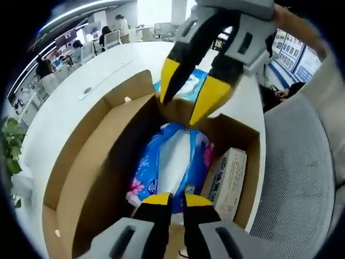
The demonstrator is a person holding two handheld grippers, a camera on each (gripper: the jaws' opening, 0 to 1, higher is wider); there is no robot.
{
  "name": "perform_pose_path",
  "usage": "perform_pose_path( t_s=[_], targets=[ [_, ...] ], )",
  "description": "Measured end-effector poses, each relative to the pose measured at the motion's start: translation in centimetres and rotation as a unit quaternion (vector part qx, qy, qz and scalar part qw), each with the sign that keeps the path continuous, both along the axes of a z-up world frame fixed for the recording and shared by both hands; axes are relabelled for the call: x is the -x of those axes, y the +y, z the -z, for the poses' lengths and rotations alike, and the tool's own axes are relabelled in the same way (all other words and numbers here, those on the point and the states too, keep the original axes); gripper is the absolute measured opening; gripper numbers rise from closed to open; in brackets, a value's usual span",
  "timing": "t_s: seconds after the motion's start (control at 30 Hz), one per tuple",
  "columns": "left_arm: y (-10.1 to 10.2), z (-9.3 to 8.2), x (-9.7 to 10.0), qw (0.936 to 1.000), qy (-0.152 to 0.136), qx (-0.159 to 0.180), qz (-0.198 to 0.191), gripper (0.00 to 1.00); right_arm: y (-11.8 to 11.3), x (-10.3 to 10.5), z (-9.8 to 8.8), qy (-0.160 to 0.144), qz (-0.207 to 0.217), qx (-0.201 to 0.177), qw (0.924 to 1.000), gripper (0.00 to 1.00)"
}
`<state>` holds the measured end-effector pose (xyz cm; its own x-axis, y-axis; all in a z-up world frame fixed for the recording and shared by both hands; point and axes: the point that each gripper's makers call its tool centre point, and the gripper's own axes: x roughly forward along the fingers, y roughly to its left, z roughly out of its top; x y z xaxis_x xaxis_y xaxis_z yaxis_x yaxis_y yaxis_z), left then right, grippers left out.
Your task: Operate the shoe box by opening the lid, removing the specified soft item, and placing it in the target area until the item is outside and the box remains undamaged.
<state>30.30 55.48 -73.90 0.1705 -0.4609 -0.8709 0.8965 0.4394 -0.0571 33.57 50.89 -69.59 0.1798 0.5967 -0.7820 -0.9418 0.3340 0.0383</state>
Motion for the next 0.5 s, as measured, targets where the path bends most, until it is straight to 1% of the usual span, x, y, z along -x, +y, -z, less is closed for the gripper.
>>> perform_pose_path(
  t_s=[0.13,0.4,0.5],
  targets=[
    [0.3,0.0,0.0,1.0,0.0,-0.003,0.001,0.01,0.5,-0.2,1.1,0.0,-0.004,0.014,0.9999,0.18],
    [0.4,-0.1,0.2,0.9999,-0.006,0.001,0.01,0.0,1.4,-0.7,2.5,-0.008,-0.01,0.036,0.9993,0.13],
    [0.5,-0.2,0.2,0.9999,-0.007,0.004,0.01,0.0,1.6,-1.0,3.1,-0.013,-0.012,0.045,0.9988,0.1]
  ],
)
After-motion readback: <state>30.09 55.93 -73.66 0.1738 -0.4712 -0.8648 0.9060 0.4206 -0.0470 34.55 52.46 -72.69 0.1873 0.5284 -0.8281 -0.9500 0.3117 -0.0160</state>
